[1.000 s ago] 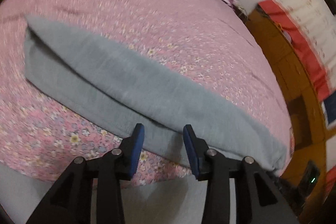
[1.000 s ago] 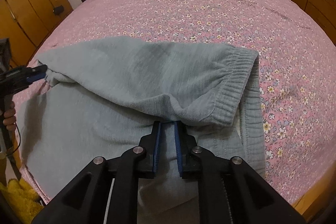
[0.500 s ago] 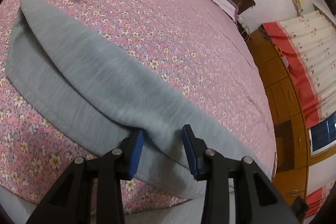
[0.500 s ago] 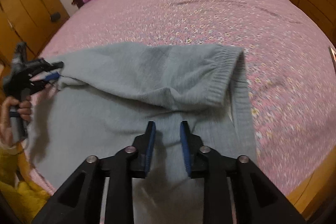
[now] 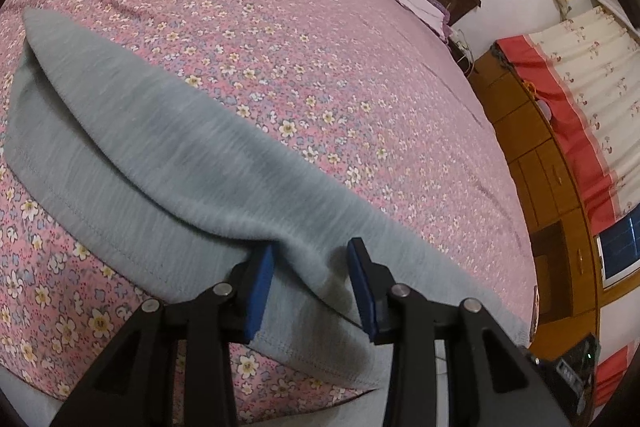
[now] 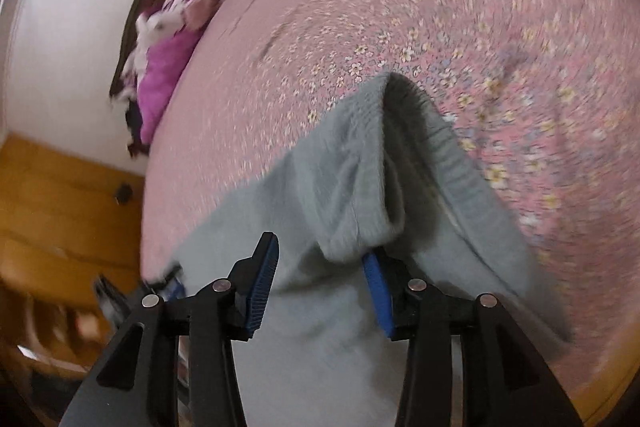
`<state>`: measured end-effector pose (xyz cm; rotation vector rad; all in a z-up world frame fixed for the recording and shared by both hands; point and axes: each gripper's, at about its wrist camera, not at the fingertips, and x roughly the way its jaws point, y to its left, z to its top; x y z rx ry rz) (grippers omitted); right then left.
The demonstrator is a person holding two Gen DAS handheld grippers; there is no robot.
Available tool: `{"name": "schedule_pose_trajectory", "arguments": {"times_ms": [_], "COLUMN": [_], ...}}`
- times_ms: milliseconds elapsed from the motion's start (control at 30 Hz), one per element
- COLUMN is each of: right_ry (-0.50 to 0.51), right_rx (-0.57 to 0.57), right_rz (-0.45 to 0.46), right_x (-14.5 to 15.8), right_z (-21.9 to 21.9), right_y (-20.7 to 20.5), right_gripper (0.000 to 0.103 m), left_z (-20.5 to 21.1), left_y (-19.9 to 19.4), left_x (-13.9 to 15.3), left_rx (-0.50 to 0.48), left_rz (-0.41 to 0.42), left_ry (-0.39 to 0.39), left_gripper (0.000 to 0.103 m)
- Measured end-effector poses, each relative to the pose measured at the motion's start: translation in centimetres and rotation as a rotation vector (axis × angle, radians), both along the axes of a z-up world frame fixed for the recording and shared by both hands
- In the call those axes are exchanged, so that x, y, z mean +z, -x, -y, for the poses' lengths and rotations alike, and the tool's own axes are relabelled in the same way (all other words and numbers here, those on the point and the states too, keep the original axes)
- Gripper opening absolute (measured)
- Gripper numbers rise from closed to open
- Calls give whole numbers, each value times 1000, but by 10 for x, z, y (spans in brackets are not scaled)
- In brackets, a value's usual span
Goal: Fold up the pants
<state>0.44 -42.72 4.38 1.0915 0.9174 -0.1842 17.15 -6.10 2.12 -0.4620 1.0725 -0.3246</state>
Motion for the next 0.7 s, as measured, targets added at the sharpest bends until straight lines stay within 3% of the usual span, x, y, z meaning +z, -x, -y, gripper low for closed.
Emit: {"name": "schedule_pose_trajectory", "arguments": {"times_ms": [100, 300, 433, 533, 633, 700], "right_ry": [-40, -34, -34, -7, 5, 18], "right_rx": [-47, -23, -9, 13, 20, 30], "right_rz": [-35, 12, 29, 25, -6, -35], "right_x": [-15, -26, -28, -27, -23, -20], "right_z": [3, 1, 2, 2, 0, 2], "right_y": [-6, 1, 4, 10, 5, 6], "right_gripper": [39, 39, 39, 38, 29, 11], "left_z": [1, 4, 5, -1, -3, -5], "left_y": [-1, -4, -5, -6, -1, 6], "left_x": [-1, -2, 0, 0, 11, 22], "left_rx": [-11, -28, -59, -62, -72, -92], "left_rz": [8, 21, 24, 7, 21, 43], "left_ry": [-6, -36, -92, -65, -57, -52], "left_gripper": [38, 37, 19, 7, 4, 3]}}
